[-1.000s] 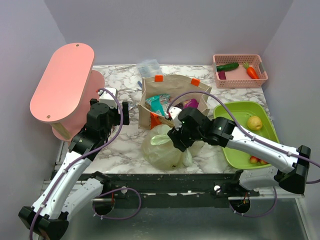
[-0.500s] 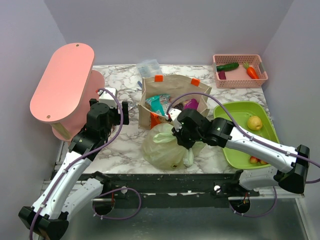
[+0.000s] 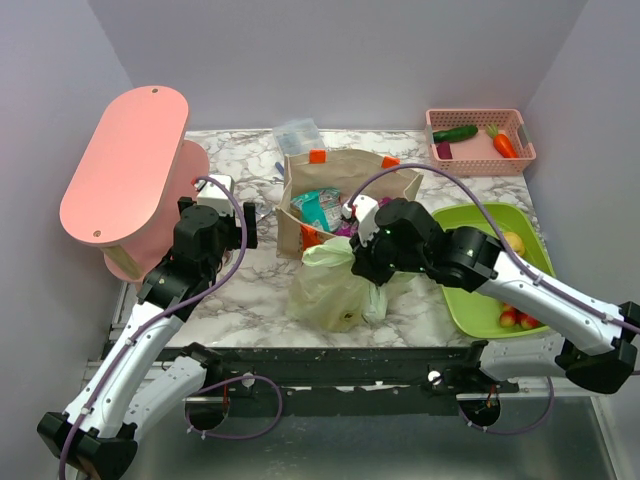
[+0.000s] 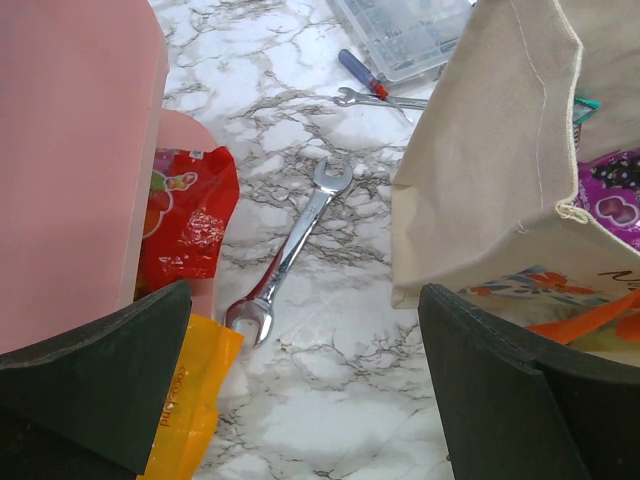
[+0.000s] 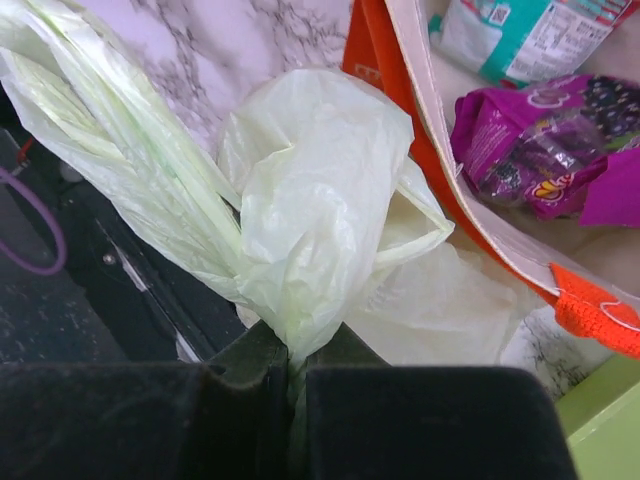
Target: Place the food into the grocery bag and tie it
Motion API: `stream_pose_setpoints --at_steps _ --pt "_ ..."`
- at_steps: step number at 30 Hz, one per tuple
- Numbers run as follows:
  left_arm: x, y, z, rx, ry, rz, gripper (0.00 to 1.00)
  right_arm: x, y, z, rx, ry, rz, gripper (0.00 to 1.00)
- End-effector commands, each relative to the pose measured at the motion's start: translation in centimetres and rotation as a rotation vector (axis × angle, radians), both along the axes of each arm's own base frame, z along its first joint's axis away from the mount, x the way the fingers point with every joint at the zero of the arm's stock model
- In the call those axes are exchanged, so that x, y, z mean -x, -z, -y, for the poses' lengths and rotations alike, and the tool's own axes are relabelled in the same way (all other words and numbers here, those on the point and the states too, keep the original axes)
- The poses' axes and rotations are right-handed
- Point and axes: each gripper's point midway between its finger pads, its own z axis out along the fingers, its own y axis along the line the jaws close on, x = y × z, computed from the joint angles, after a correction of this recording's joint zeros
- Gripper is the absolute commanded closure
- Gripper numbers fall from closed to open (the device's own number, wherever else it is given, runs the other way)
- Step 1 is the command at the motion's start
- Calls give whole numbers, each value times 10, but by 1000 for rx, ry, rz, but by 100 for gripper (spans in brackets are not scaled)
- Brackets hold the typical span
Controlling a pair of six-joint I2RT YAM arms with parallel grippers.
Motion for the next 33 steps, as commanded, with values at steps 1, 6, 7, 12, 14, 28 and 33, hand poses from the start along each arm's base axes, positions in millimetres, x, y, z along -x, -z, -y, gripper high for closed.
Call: stream_pose_setpoints --at_steps 1,6,7,12,14,28,33 --pt "-3 0 -7 -17 -34 16 2 11 -45 -10 -138 -49 23 99" --pt "-3 0 -9 -22 -41 17 2 14 -78 -13 -226 -68 54 99" --pt "-3 0 -9 -23 -43 18 1 15 -84 -13 -239 -72 62 99" --pt "-4 0 -9 -24 -44 15 2 17 -121 -15 -324 -88 104 99" --pt "-4 1 -9 -25 -43 14 1 18 -142 -17 -373 -98 131 99" --pt "-4 1 -8 -25 -41 12 1 -6 -305 -2 -762 12 499 99" --pt "-4 0 -9 -24 -42 14 1 -33 -328 2 -787 137 618 99"
